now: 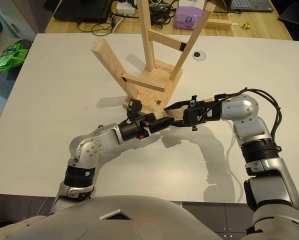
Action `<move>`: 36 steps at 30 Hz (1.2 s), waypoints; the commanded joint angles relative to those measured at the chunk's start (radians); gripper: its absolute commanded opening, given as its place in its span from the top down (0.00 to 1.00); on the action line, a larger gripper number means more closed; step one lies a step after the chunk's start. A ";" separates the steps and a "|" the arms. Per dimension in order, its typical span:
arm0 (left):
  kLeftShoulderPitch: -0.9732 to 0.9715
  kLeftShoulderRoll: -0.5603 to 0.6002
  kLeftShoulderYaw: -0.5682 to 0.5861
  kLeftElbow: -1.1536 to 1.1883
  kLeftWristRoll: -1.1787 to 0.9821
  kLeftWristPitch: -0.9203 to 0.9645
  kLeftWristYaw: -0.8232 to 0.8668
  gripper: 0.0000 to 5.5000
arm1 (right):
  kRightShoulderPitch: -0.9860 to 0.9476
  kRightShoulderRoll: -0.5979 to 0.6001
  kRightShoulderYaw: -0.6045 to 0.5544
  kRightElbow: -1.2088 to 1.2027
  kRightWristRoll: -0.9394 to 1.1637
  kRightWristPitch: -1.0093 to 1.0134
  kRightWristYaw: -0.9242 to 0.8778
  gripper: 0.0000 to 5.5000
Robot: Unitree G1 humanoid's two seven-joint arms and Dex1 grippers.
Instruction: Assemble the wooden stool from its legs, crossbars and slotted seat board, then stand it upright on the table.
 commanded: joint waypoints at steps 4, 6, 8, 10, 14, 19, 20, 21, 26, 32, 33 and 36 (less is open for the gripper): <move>-0.003 -0.011 0.006 0.003 0.004 -0.007 0.016 0.41 | -0.008 0.004 -0.001 -0.020 -0.001 0.011 -0.004 0.63; -0.005 -0.011 0.007 0.006 0.006 -0.011 0.015 0.47 | -0.008 0.005 -0.001 -0.019 -0.002 0.011 -0.005 0.63; -0.011 -0.007 -0.002 0.012 0.037 -0.030 0.033 0.50 | -0.008 0.005 -0.001 -0.019 -0.002 0.011 -0.006 0.63; -0.020 -0.003 -0.007 0.025 0.055 -0.043 0.043 0.51 | -0.009 0.007 0.000 -0.017 -0.003 0.011 -0.007 0.63; -0.015 -0.005 -0.002 0.014 0.035 -0.052 0.021 0.61 | -0.008 0.007 -0.001 -0.021 -0.001 0.012 -0.009 0.63; -0.012 -0.004 -0.005 0.003 0.023 -0.051 -0.001 0.75 | -0.010 0.008 -0.001 -0.017 -0.003 0.008 -0.010 0.63; -0.012 -0.004 -0.005 0.001 0.018 -0.050 -0.004 0.78 | -0.010 0.008 -0.001 -0.016 -0.003 0.008 -0.010 0.63; -0.012 -0.004 -0.005 -0.002 0.015 -0.048 -0.006 0.80 | -0.010 0.008 -0.001 -0.016 -0.003 0.007 -0.011 0.63; -0.012 -0.003 -0.005 -0.003 0.009 -0.046 -0.012 0.82 | -0.009 0.009 0.000 -0.021 -0.003 0.010 -0.016 0.63; -0.011 -0.020 0.021 -0.014 -0.024 -0.043 -0.012 0.82 | -0.017 0.012 -0.002 0.021 -0.053 -0.040 -0.059 0.63; -0.010 -0.019 0.022 -0.012 -0.023 -0.045 -0.010 0.82 | -0.018 0.010 -0.002 0.029 -0.063 -0.047 -0.066 0.56; -0.010 -0.015 0.024 -0.009 -0.020 -0.051 -0.007 0.82 | -0.017 -0.011 0.004 0.054 -0.081 -0.056 -0.055 0.48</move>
